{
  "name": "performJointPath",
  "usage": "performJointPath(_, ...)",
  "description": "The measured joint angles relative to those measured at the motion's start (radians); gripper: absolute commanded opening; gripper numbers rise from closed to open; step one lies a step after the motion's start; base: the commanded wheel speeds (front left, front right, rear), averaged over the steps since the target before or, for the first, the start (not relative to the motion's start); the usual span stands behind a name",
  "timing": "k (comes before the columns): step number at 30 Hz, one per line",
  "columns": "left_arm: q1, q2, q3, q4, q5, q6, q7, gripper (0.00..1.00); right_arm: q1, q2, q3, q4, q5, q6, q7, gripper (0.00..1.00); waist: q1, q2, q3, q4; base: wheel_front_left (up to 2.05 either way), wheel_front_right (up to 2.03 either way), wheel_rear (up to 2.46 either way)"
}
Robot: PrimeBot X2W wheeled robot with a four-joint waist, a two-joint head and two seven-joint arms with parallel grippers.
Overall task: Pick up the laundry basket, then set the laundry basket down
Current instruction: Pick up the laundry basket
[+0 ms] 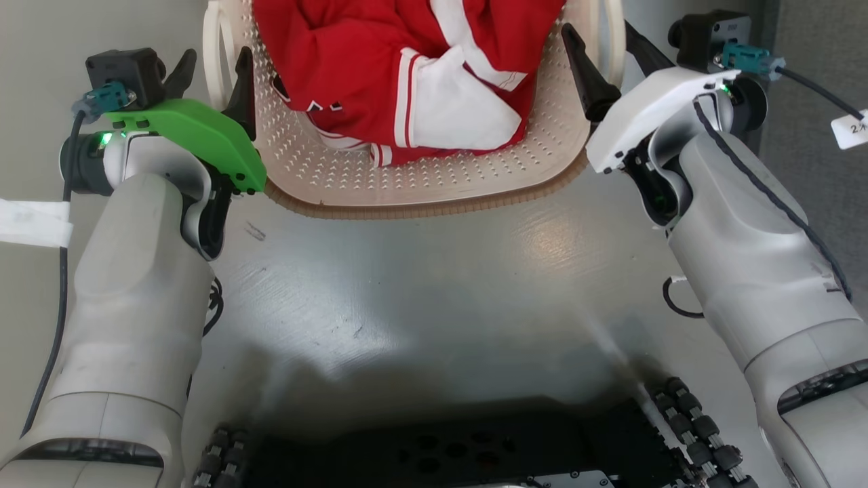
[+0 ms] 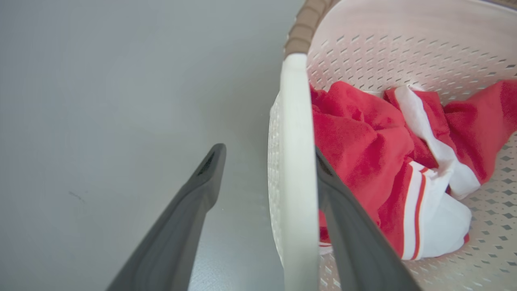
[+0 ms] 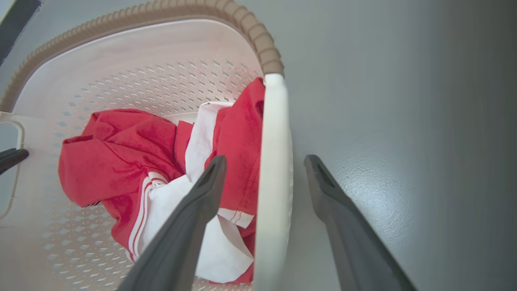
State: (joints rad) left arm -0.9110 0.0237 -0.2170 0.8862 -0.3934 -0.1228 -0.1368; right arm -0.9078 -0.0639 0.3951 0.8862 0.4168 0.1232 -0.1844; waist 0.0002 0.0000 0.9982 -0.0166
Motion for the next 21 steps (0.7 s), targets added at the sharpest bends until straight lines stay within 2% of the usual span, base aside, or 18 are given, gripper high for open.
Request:
performJointPath(8, -0.017, -0.003, -0.016, 0.054, -0.016, -0.001, -0.001, 1.0, -0.022, -0.001, 0.048, 0.041, 0.049, 0.0, -0.006, 1.0, 0.0, 0.0, 0.023, 0.01, 0.0, 0.0, 0.0)
performJointPath(9, -0.021, -0.003, -0.019, 0.06, -0.017, -0.001, -0.001, 1.0, -0.027, -0.001, 0.053, 0.045, 0.058, 0.0, -0.006, 0.91, -0.0001, 0.0, 0.024, 0.011, 0.0, 0.0, 0.0)
performJointPath(10, -0.026, -0.004, -0.023, 0.066, -0.018, -0.001, -0.001, 1.0, -0.032, -0.001, 0.059, 0.049, 0.064, 0.0, -0.009, 0.73, 0.0, 0.0, 0.025, 0.011, 0.0, 0.0, 0.0)
performJointPath(11, -0.03, -0.004, -0.029, 0.069, -0.02, -0.001, -0.002, 0.91, -0.036, -0.001, 0.063, 0.052, 0.069, 0.0, -0.01, 0.51, -0.0001, 0.0, 0.025, 0.011, 0.0, 0.0, 0.0)
performJointPath(12, -0.034, -0.004, -0.037, 0.071, -0.025, -0.001, -0.003, 0.67, -0.039, -0.001, 0.067, 0.056, 0.072, 0.0, -0.01, 0.36, 0.0, 0.0, 0.026, 0.01, 0.0, 0.0, 0.0)
performJointPath(14, -0.038, -0.004, -0.05, 0.073, -0.035, -0.002, -0.005, 0.14, -0.046, -0.001, 0.075, 0.063, 0.08, 0.0, -0.014, 0.0, 0.0, 0.0, 0.027, 0.01, 0.0, 0.0, 0.0)
performJointPath(15, -0.04, -0.004, -0.055, 0.074, -0.037, -0.002, -0.005, 0.0, -0.049, -0.002, 0.077, 0.066, 0.084, 0.0, -0.015, 0.0, 0.0, 0.0, 0.027, 0.009, 0.0, 0.0, 0.0)
performJointPath(21, -0.049, -0.014, -0.086, 0.081, -0.074, -0.006, -0.013, 0.0, -0.057, 0.001, 0.098, 0.09, 0.113, -0.003, -0.024, 0.0, -0.0001, 0.0, 0.027, 0.006, 0.0, 0.0, 0.0)
